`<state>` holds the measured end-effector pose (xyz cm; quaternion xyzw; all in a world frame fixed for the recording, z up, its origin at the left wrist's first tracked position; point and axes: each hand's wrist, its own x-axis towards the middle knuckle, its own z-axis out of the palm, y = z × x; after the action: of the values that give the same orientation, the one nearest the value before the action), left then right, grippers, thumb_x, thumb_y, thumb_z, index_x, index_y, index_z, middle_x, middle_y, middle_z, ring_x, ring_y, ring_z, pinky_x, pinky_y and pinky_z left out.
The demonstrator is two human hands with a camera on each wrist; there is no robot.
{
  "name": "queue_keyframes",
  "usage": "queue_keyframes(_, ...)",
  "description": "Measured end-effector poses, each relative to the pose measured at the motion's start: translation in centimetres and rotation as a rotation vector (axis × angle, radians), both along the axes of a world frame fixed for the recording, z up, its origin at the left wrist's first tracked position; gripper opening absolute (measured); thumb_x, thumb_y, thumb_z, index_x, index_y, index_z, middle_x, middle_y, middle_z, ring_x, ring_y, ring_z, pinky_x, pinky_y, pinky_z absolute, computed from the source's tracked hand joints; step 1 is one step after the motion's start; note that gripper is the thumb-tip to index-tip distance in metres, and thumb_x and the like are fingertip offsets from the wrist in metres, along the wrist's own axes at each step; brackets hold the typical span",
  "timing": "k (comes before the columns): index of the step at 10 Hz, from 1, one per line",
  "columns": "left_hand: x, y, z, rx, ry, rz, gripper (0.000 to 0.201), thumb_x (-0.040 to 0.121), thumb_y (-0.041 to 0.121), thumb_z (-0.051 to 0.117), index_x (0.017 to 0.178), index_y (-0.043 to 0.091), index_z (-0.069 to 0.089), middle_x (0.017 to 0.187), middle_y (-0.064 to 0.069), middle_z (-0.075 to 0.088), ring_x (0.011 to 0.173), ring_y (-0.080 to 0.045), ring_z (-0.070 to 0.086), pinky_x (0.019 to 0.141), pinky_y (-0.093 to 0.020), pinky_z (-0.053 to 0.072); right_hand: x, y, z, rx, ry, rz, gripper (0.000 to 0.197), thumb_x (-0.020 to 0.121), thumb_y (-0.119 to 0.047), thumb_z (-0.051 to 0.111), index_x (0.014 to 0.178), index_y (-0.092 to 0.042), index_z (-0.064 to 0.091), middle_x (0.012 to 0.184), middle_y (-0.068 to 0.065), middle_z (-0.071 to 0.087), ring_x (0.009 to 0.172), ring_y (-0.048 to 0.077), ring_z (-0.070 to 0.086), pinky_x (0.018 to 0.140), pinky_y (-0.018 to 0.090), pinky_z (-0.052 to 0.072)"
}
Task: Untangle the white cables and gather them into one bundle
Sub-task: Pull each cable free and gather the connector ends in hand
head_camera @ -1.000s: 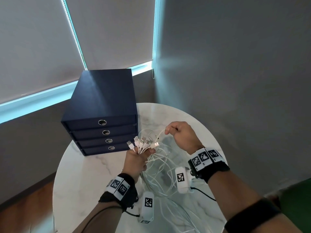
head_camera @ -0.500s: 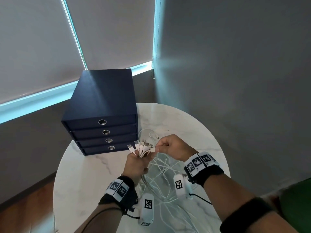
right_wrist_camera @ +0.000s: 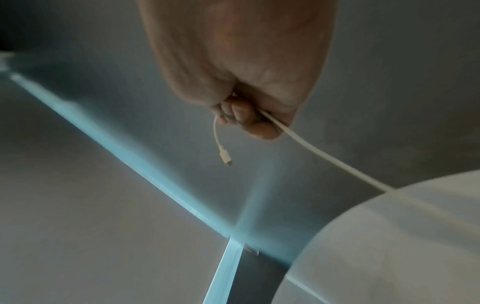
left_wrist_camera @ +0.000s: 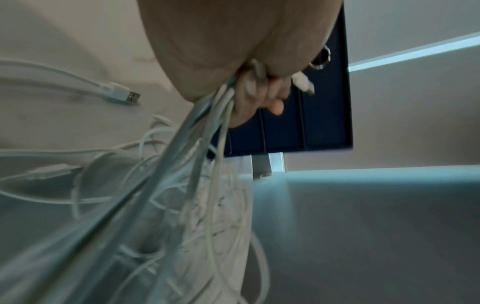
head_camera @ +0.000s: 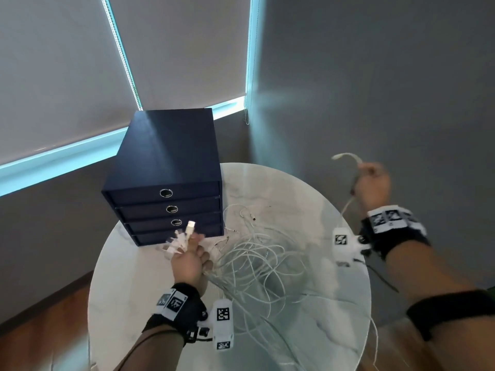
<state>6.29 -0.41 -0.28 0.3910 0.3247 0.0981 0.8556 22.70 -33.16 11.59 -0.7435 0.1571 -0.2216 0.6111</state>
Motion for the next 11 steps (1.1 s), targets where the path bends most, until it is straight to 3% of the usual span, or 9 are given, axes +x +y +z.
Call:
queue_keyframes(1, 0.3, 1.3, 0.5, -0.095, -0.059, 0.137, 0.025, 0.103, 0.03, 0.051, 0.085, 0.013, 0.058, 0.048, 0.01, 0.032, 0.036, -0.004, 0.026, 0.032, -0.018, 0.022, 1.7, -6.7, 2.0, 0.051, 0.038, -0.133, 0.018, 0.088, -0.01, 0.041, 0.079, -0.023, 0.051, 0.068, 0.002, 0.047, 0.055, 0.011, 0.046, 0.055, 0.026, 0.046)
queue_keyframes(2, 0.7, 1.5, 1.0, -0.158, -0.105, 0.167, 0.032, 0.103, 0.036, 0.049, 0.08, 0.014, 0.056, 0.046, 0.01, 0.03, 0.036, -0.003, 0.025, 0.031, -0.017, 0.021, 1.7, -12.1, 2.1, -0.014, 0.2, -0.242, 0.026, 0.091, -0.012, 0.042, 0.07, -0.028, 0.046, 0.072, -0.005, 0.047, 0.061, 0.012, 0.046, 0.087, 0.04, 0.053)
queue_keyframes(4, 1.6, -0.1, 2.2, -0.237, -0.131, 0.136, 0.033, 0.103, 0.039, 0.049, 0.08, 0.016, 0.055, 0.047, 0.01, 0.028, 0.036, -0.004, 0.023, 0.031, -0.018, 0.021, -1.5, -13.7, -2.5, -0.018, 0.492, -0.205, 0.029, 0.1, -0.019, 0.042, 0.072, -0.024, 0.049, 0.101, 0.012, 0.065, 0.102, 0.029, 0.063, 0.075, 0.026, 0.051)
queue_keyframes(5, 2.0, -1.8, 3.5, -0.184, -0.161, 0.075, 0.033, 0.102, 0.039, 0.05, 0.08, 0.015, 0.056, 0.049, 0.009, 0.028, 0.038, -0.005, 0.023, 0.033, -0.019, 0.021, -4.3, -10.2, -5.1, -0.669, 0.788, 0.04, 0.024, 0.092, -0.023, 0.059, 0.115, -0.021, 0.064, 0.128, 0.007, 0.062, 0.122, 0.023, 0.057, 0.1, 0.029, 0.046)
queue_keyframes(6, 2.6, -4.0, 5.1, -0.127, -0.193, 0.01, 0.034, 0.103, 0.038, 0.049, 0.079, 0.016, 0.057, 0.05, 0.008, 0.029, 0.04, -0.006, 0.022, 0.035, -0.019, 0.02, -5.7, -4.8, -5.9, -0.316, 0.496, 0.041, 0.029, 0.089, -0.017, 0.066, 0.113, -0.002, 0.066, 0.111, 0.015, 0.067, 0.105, 0.026, 0.063, 0.087, 0.034, 0.046)
queue_keyframes(7, 3.3, -6.0, 6.5, -0.124, -0.222, -0.019, 0.035, 0.103, 0.038, 0.048, 0.079, 0.015, 0.056, 0.051, 0.008, 0.028, 0.041, -0.007, 0.021, 0.036, -0.019, 0.02, -8.3, 3.5, -4.1, -0.058, 0.202, 0.467, 0.024, 0.09, -0.009, 0.066, 0.112, 0.001, 0.064, 0.096, 0.006, 0.069, 0.083, 0.006, 0.066, 0.078, 0.026, 0.048)
queue_keyframes(8, 3.9, -6.9, 7.9, -0.163, -0.251, -0.013, 0.035, 0.104, 0.038, 0.048, 0.079, 0.015, 0.055, 0.051, 0.008, 0.026, 0.041, -0.007, 0.02, 0.035, -0.02, 0.022, -11.8, 10.6, -2.1, 0.002, 0.287, 1.126, 0.025, 0.087, 0.006, 0.064, 0.109, -0.003, 0.06, 0.089, 0.009, 0.068, 0.079, 0.01, 0.064, 0.073, 0.019, 0.051)
queue_keyframes(9, 4.3, -5.7, 8.7, -0.21, -0.287, 0.033, 0.034, 0.103, 0.038, 0.049, 0.079, 0.015, 0.054, 0.052, 0.008, 0.026, 0.041, -0.006, 0.021, 0.036, -0.02, 0.021, -13.1, 13.3, -2.5, -0.078, 0.395, 1.285, 0.007, 0.092, -0.004, 0.062, 0.087, -0.007, 0.058, 0.068, 0.01, 0.06, 0.056, 0.018, 0.057, 0.058, 0.028, 0.049)
queue_keyframes(11, 4.0, -1.3, 8.3, -0.258, -0.293, 0.156, 0.037, 0.103, 0.04, 0.047, 0.076, 0.016, 0.053, 0.05, 0.008, 0.028, 0.04, -0.006, 0.021, 0.035, -0.019, 0.019, -12.3, 10.1, -5.0, -0.431, 0.499, 1.166, 0.031, 0.087, -0.04, 0.068, 0.067, -0.017, 0.059, 0.049, -0.003, 0.049, 0.041, 0.014, 0.046, 0.046, 0.025, 0.04)
